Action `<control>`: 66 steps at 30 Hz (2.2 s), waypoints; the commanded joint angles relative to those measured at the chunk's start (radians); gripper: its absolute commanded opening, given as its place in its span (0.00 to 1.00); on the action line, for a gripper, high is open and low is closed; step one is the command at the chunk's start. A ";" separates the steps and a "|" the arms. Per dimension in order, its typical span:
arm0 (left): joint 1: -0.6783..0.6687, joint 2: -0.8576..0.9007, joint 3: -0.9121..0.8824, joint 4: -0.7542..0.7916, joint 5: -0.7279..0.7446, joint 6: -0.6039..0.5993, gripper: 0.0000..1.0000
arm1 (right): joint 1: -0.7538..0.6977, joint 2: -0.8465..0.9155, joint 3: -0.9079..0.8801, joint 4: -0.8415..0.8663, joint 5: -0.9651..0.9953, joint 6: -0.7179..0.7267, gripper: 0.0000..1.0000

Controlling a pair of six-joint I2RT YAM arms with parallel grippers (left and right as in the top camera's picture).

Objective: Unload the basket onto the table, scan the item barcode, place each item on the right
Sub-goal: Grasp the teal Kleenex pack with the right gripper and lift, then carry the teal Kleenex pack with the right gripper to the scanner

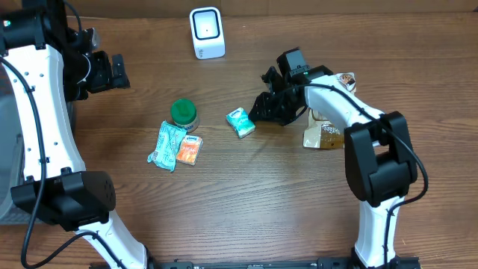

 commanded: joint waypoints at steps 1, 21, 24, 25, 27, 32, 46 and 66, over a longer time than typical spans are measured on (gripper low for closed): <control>-0.002 -0.024 0.021 -0.002 -0.002 0.019 1.00 | 0.015 0.018 -0.021 0.010 -0.032 -0.005 0.44; -0.002 -0.025 0.021 -0.002 -0.002 0.019 1.00 | 0.032 0.021 -0.090 0.094 -0.032 0.001 0.43; -0.002 -0.024 0.021 -0.002 -0.002 0.019 0.99 | 0.033 0.028 -0.094 0.109 -0.032 0.028 0.40; -0.002 -0.025 0.021 -0.002 -0.002 0.019 0.99 | 0.034 0.031 -0.094 0.112 -0.032 0.036 0.40; -0.002 -0.024 0.021 -0.002 -0.002 0.019 1.00 | 0.034 0.038 -0.094 0.115 -0.032 0.051 0.38; -0.002 -0.024 0.021 -0.002 -0.002 0.019 1.00 | 0.034 0.048 -0.094 0.115 -0.033 0.080 0.20; -0.002 -0.025 0.021 -0.002 -0.002 0.019 1.00 | -0.049 -0.069 -0.060 0.053 -0.693 0.076 0.04; -0.002 -0.025 0.021 -0.002 -0.002 0.019 1.00 | -0.100 -0.311 -0.059 0.101 -1.057 0.373 0.04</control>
